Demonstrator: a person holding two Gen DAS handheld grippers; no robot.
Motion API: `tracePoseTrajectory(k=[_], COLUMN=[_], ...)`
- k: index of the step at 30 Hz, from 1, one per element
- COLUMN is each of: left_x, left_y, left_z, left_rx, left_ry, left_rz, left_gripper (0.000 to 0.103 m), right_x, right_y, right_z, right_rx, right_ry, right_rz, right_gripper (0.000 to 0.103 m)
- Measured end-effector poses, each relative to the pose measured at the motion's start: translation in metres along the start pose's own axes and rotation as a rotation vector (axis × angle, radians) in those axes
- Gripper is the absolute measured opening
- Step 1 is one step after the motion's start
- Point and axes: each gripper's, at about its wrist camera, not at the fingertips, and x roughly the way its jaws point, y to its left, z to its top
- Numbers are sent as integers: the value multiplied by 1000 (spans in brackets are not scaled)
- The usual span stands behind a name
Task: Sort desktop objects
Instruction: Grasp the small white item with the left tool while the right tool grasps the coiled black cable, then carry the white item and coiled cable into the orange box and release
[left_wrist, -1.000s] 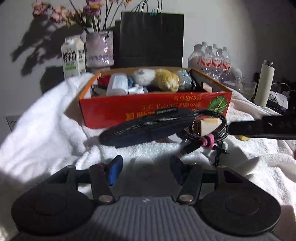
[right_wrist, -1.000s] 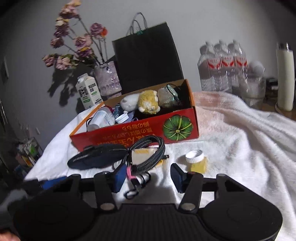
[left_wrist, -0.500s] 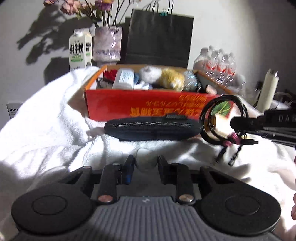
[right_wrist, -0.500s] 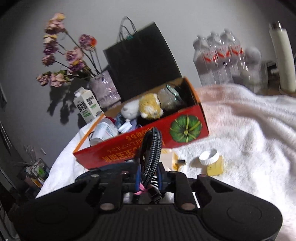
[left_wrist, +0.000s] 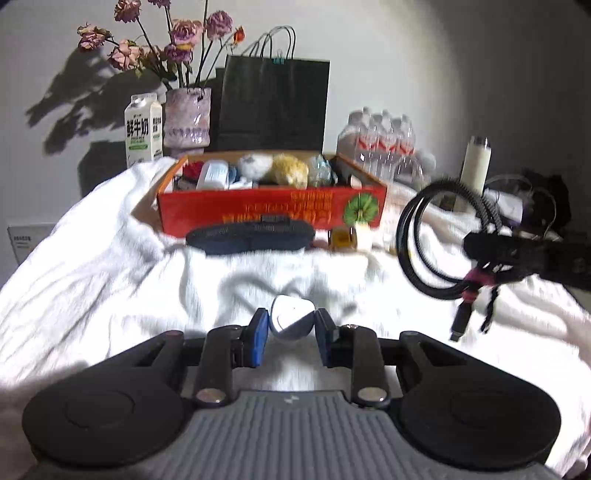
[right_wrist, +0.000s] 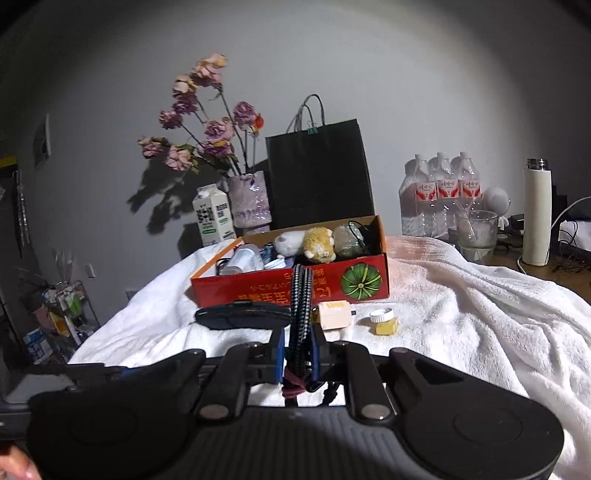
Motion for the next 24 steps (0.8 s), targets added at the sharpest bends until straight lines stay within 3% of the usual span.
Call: tracePoseTrajectory(k=[3, 11, 24], left_x=[-11, -20, -10], left_y=[-3, -8, -7], left_z=[-9, -13, -22], left_rx=[7, 28, 17], left_ry=[-4, -16, 20], left_rz=[6, 18, 9], left_gripper=[28, 28, 28], right_x=[-11, 3, 10], right_y=[8, 13, 20], right_z=[-11, -30, -38], right_rx=[-63, -68, -150], right_ry=[22, 96, 92], right_rz=[-20, -23, -51], right_gripper=[13, 14, 16])
